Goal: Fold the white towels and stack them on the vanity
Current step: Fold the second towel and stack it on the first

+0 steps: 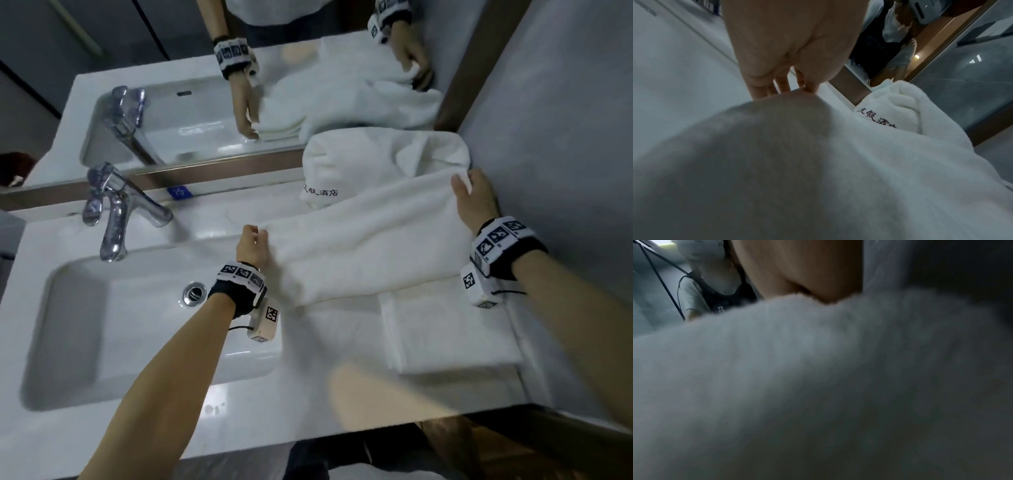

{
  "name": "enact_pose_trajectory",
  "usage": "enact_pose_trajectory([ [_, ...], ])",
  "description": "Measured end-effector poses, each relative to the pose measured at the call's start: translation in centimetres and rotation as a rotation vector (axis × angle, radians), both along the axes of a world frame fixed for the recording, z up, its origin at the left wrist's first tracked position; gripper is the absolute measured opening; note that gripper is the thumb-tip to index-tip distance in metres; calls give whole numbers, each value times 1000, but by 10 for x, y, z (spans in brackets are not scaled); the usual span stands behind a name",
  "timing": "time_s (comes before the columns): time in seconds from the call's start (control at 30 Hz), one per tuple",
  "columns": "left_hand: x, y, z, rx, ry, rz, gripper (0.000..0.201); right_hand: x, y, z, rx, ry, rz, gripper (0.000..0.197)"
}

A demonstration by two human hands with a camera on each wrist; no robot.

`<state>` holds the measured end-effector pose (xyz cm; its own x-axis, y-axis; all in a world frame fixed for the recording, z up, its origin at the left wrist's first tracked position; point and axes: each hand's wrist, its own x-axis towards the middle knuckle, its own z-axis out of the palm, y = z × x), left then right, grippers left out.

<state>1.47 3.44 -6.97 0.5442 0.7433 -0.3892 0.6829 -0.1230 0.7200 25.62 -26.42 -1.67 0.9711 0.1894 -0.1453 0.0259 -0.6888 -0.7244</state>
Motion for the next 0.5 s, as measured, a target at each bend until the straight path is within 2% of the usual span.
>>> enact_pose_trajectory([
  [0.17,2,7,-5,-224,5,69,58,4,-5,-1,52,137,8,32],
  [0.27,1,9,-4,-283,-19,9,46,1,-11,1,57,205,67,42],
  [0.37,1,4,7,-355,-53,-8,43,-4,-15,8,93,240,70,38],
  [0.5,-10,-7,31,-405,-215,27,41,-12,-19,23,97,163,92,41],
])
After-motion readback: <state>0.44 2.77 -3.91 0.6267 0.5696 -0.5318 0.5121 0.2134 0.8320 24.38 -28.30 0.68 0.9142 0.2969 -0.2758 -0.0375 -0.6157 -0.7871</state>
